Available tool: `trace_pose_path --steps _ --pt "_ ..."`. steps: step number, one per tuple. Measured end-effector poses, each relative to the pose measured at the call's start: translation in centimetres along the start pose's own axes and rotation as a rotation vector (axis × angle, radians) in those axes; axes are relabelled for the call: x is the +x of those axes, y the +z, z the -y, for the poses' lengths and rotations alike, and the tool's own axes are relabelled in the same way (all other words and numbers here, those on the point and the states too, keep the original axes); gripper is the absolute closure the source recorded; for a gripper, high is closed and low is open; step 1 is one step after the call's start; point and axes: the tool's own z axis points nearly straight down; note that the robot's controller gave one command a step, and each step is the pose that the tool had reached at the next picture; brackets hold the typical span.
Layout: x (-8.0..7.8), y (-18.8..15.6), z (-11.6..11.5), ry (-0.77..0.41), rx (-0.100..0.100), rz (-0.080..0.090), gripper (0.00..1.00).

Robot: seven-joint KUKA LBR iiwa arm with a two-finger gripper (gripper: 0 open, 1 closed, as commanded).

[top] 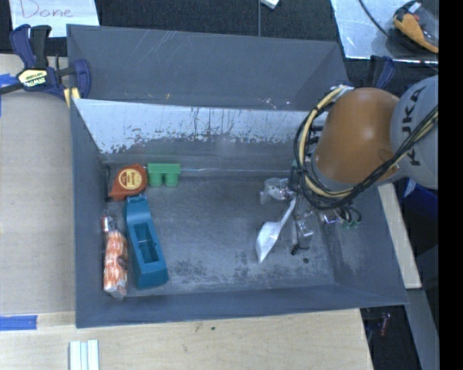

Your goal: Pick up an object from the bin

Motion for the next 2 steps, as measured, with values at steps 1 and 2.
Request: trace_pose_path --steps 1,2 --pt "-0.3 -4.1 -1.6 -0.302 0.005 0.007 0.00" --pt "-1.9 1.8 -2.1 -0.377 -0.001 0.001 0.00"
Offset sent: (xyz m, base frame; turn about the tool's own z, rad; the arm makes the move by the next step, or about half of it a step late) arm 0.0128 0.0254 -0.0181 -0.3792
